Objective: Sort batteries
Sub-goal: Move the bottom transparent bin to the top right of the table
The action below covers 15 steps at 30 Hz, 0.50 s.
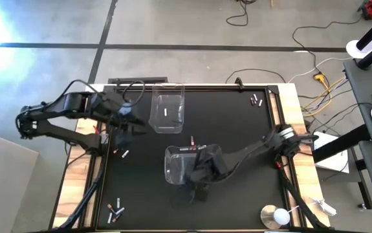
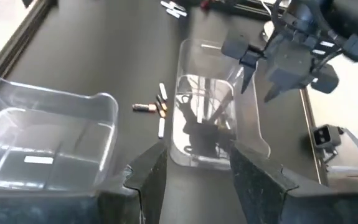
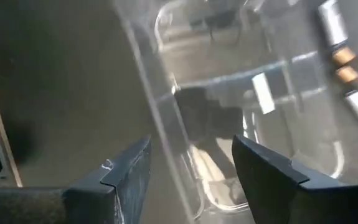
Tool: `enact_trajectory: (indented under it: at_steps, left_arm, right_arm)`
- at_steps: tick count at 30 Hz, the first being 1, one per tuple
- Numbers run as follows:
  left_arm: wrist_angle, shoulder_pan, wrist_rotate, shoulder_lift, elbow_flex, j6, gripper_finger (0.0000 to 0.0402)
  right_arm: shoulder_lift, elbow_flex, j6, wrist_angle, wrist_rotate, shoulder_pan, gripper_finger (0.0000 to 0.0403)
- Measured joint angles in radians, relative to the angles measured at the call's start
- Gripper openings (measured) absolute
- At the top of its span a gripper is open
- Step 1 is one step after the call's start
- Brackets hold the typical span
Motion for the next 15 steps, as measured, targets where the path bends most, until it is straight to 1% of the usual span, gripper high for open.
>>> enact_trajectory:
  at_steps: [4, 6, 9, 15]
  left_arm:
    - [0.031, -0.005, -0.001, -0.046, -0.059, -0.055, 0.0155]
    - [0.043, -0.007, -0.001, -0.056, -0.081, -0.100, 0.0155]
    - [0.055, -0.029, -0.001, -0.068, -0.095, -0.118, 0.0155]
    - [0.058, -0.094, -0.001, -0.090, -0.113, -0.146, 0.0155]
  right_arm:
    - [0.081, 0.074, -0.038, -0.026, -0.002, 0.020, 0.0214]
    - [0.124, 0.104, -0.058, -0.042, -0.003, 0.018, 0.0210]
    - [0.188, 0.141, -0.061, -0.070, -0.004, 0.004, 0.0202]
    - [0.269, 0.167, -0.043, -0.067, -0.020, -0.005, 0.0167]
